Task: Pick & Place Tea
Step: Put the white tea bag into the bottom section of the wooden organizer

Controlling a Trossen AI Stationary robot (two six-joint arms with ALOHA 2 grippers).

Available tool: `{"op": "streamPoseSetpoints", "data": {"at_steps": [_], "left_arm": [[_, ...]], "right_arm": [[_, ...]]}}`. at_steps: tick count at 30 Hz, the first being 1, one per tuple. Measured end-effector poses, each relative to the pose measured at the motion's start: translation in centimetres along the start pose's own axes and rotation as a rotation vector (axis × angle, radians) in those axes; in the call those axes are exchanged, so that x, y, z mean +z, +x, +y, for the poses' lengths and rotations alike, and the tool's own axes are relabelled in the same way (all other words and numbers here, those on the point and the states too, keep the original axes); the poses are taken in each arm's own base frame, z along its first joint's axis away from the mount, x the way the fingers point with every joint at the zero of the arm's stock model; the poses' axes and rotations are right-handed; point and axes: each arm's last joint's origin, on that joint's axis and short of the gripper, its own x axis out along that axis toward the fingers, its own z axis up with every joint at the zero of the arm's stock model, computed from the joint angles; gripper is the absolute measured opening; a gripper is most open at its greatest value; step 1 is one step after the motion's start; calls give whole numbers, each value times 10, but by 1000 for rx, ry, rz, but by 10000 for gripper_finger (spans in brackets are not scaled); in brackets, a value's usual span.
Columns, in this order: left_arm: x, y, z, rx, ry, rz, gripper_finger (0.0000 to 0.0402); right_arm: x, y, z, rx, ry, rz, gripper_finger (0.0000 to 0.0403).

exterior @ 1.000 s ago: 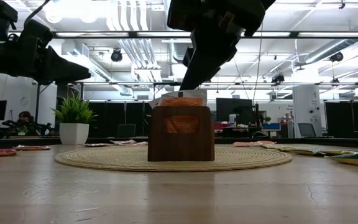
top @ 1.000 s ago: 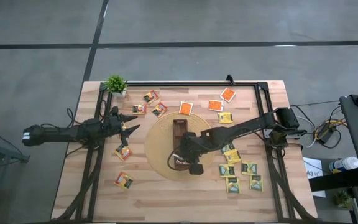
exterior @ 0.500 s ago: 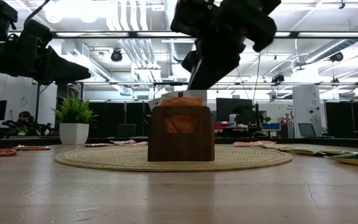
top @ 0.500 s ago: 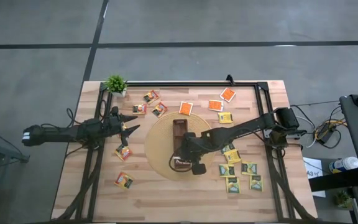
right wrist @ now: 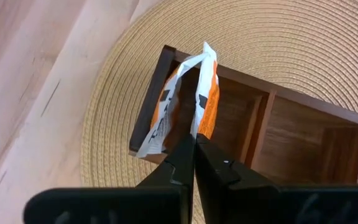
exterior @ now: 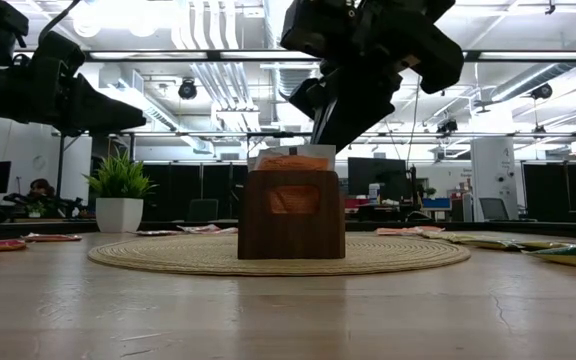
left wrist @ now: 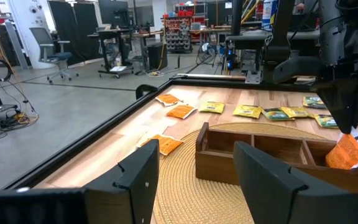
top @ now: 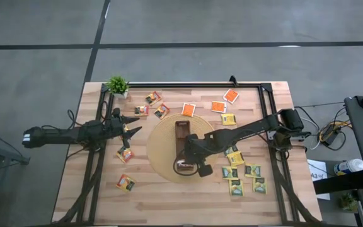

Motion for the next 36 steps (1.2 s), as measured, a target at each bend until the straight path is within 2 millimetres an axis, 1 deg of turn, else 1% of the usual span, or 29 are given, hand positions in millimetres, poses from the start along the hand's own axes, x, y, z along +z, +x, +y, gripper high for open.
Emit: {"op": "streamPoseSetpoints", "data": {"at_steps": [9, 15, 18, 21, 28, 36], "left_arm": [[0, 0, 0, 0, 0, 0, 202], [0, 0, 0, 1, 0, 0, 202], [0, 0, 0, 1, 0, 0, 202], [0, 0, 0, 1, 0, 0, 202], [0, 0, 0, 0, 0, 0, 202], [0, 0, 0, 0, 0, 0, 202]], "right_arm": [[-1, -2, 0, 2, -58, 5, 8], [1, -12, 1, 3, -57, -12, 8], [1, -14, 3, 22, -41, -13, 8], [-1, -12, 4, 58, -26, -16, 8], [-5, -2, 7, 57, -21, -35, 8], [-7, -1, 7, 59, -21, -27, 8]]}}
